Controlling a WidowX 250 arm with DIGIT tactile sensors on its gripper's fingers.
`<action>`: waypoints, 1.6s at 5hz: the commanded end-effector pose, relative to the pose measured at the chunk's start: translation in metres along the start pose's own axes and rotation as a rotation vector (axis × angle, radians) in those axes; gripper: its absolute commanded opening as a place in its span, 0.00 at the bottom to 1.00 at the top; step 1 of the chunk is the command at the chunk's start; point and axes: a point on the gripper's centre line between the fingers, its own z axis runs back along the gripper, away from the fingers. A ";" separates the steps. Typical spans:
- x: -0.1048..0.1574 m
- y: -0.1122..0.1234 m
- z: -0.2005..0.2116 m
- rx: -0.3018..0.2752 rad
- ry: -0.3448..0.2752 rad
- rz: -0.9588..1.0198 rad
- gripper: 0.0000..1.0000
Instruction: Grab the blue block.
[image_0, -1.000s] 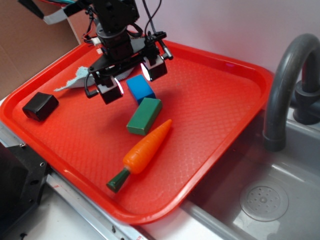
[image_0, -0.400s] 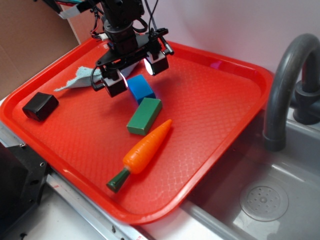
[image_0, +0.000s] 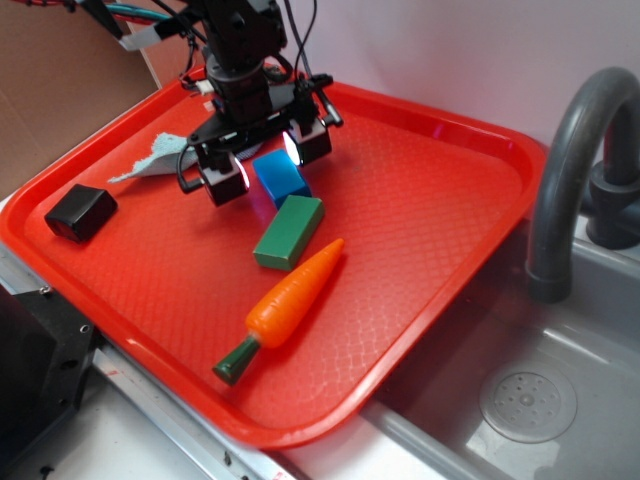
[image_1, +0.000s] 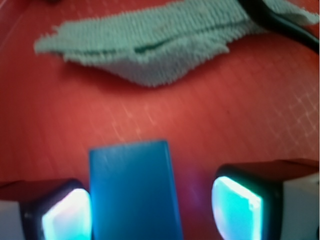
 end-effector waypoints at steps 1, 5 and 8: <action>0.006 0.001 -0.002 -0.051 -0.050 0.013 1.00; 0.052 0.028 0.051 -0.190 0.033 0.075 0.00; 0.053 0.051 0.161 -0.331 0.279 -0.644 0.00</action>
